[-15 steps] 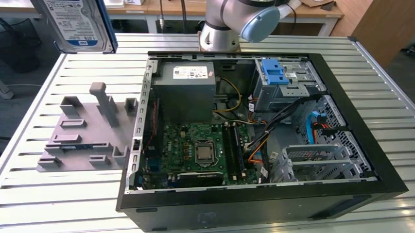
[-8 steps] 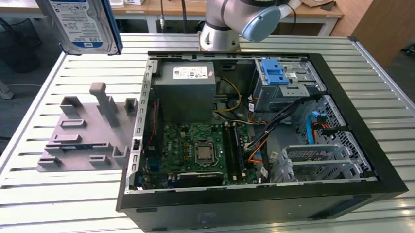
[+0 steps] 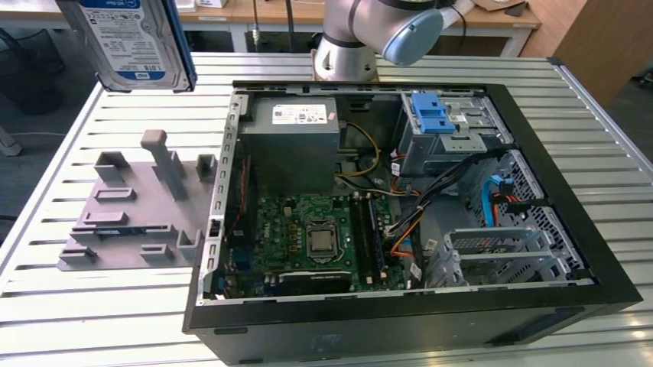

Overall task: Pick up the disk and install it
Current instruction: 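Pick up the disk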

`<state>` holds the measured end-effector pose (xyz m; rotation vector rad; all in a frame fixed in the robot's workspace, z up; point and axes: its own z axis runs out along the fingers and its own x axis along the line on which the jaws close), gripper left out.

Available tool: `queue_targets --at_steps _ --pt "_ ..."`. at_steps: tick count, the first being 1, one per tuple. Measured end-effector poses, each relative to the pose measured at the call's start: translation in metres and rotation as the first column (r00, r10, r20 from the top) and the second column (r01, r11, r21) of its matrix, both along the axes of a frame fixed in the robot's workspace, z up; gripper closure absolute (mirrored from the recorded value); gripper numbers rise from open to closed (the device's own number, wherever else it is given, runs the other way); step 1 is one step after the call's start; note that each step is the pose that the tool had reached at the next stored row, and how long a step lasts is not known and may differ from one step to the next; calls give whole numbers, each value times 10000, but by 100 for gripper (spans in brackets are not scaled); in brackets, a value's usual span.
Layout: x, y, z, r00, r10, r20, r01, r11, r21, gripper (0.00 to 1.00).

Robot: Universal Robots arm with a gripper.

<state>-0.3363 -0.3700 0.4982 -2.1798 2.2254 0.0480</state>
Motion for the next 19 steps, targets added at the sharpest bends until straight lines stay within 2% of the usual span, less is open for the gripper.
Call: queue_targets --at_steps 19 --pt "215 -150 0 10000 -9 -49 9 10000 0 63"
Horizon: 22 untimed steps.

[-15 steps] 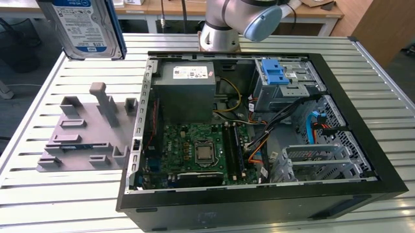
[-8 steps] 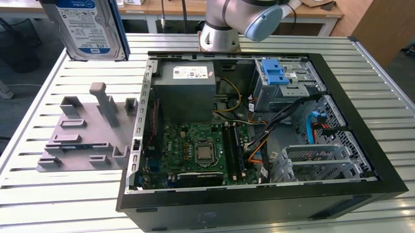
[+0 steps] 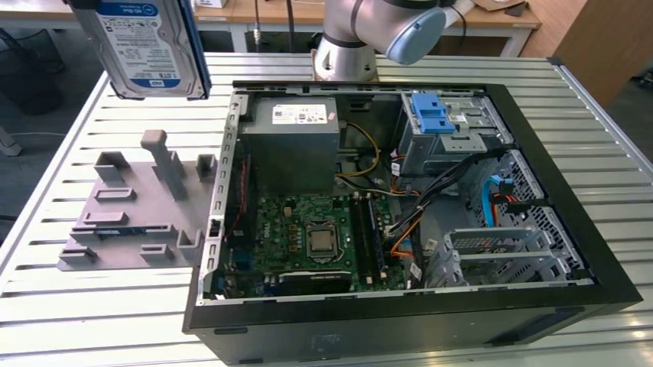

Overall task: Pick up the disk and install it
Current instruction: 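Pick up the disk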

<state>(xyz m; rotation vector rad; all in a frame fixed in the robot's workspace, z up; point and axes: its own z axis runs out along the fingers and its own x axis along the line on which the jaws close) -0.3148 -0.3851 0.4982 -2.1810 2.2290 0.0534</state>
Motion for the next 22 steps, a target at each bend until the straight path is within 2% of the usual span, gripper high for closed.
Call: queue_targets --at_steps 22 --pt "266 -163 0 10000 -10 -62 10 10000 0 63"
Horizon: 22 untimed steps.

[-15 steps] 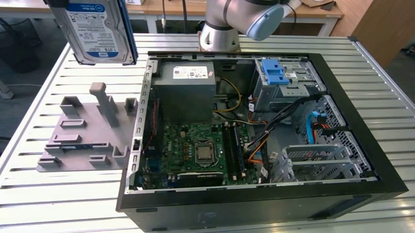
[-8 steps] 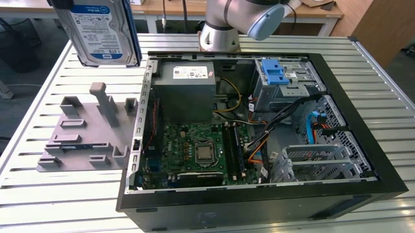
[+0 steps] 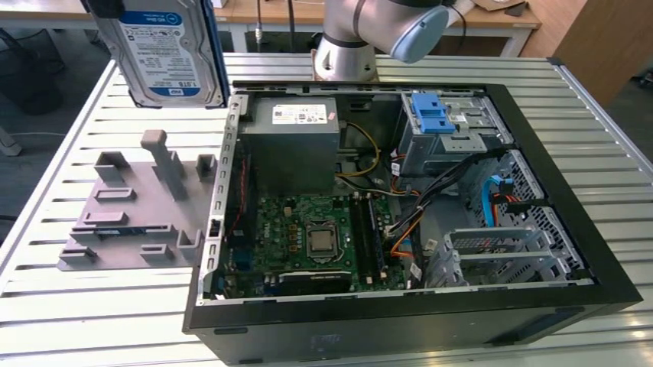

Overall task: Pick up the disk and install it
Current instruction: 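Pick up the disk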

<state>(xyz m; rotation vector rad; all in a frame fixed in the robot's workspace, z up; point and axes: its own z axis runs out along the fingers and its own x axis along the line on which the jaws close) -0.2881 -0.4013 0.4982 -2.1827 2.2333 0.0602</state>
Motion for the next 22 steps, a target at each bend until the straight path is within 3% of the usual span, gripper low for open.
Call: queue_targets --at_steps 22 --pt "267 -125 0 10000 -2 -29 2 10000 1 63"
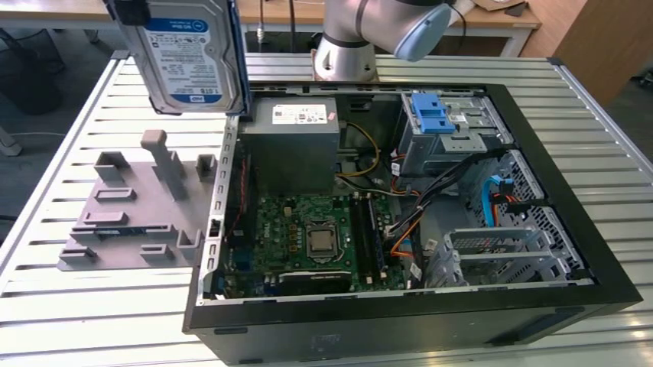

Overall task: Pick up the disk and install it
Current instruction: 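Pick up the disk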

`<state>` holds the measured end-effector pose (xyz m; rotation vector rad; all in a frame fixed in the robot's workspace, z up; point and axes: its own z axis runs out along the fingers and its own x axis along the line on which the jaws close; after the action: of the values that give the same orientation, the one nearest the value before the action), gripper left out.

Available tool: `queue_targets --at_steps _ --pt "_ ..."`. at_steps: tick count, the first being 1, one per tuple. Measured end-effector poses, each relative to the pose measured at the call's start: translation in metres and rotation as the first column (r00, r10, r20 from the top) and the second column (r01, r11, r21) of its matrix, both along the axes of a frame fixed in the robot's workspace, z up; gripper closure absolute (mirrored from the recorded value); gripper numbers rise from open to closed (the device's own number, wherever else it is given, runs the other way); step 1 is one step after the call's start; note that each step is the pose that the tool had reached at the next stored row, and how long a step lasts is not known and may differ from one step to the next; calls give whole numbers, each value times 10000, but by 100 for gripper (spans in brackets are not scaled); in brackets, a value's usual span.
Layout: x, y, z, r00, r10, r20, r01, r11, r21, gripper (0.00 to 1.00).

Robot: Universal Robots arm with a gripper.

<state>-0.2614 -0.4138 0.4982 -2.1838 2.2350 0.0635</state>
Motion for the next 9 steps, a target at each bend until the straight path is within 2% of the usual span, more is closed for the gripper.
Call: queue_targets --at_steps 9 --pt "111 -37 0 10000 -1 -4 1 10000 0 63"
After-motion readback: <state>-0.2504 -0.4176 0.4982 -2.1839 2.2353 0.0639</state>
